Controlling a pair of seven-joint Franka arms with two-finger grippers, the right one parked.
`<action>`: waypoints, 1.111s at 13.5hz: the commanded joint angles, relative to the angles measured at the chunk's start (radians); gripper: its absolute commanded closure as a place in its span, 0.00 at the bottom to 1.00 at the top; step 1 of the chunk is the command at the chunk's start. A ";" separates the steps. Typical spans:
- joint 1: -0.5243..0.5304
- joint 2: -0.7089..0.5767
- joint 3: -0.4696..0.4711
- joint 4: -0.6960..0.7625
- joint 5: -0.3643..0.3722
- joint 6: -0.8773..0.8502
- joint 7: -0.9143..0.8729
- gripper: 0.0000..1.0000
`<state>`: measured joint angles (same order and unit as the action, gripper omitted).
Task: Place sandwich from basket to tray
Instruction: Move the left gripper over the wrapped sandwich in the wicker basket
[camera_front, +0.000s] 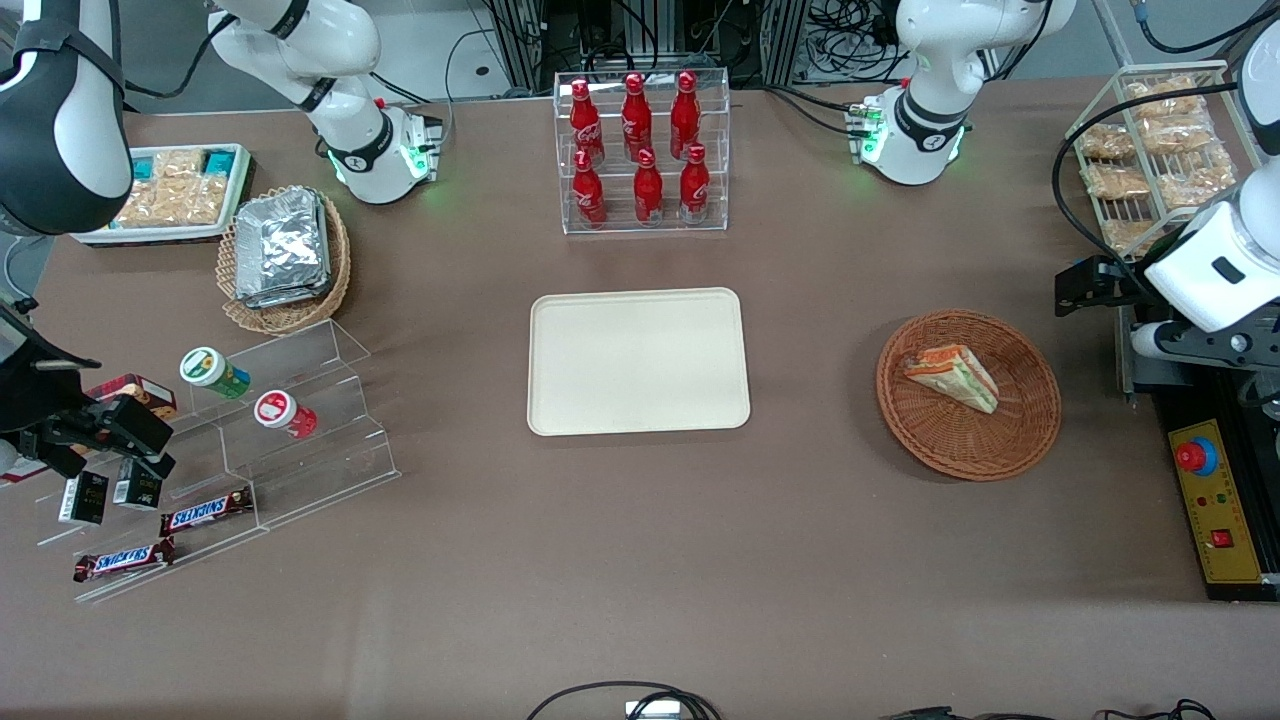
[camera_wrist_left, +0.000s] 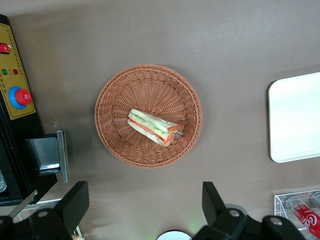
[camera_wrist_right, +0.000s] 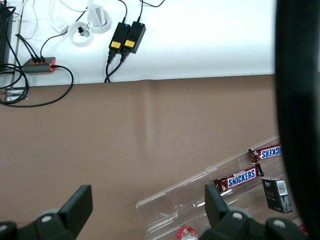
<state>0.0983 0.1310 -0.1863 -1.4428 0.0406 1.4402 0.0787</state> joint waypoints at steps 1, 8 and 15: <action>0.006 -0.002 -0.007 -0.008 0.007 0.012 0.015 0.00; 0.000 0.012 -0.005 -0.080 0.047 0.063 -0.088 0.00; -0.002 -0.047 -0.008 -0.453 0.041 0.385 -0.506 0.00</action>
<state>0.0961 0.1493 -0.1911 -1.7679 0.0683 1.7365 -0.3061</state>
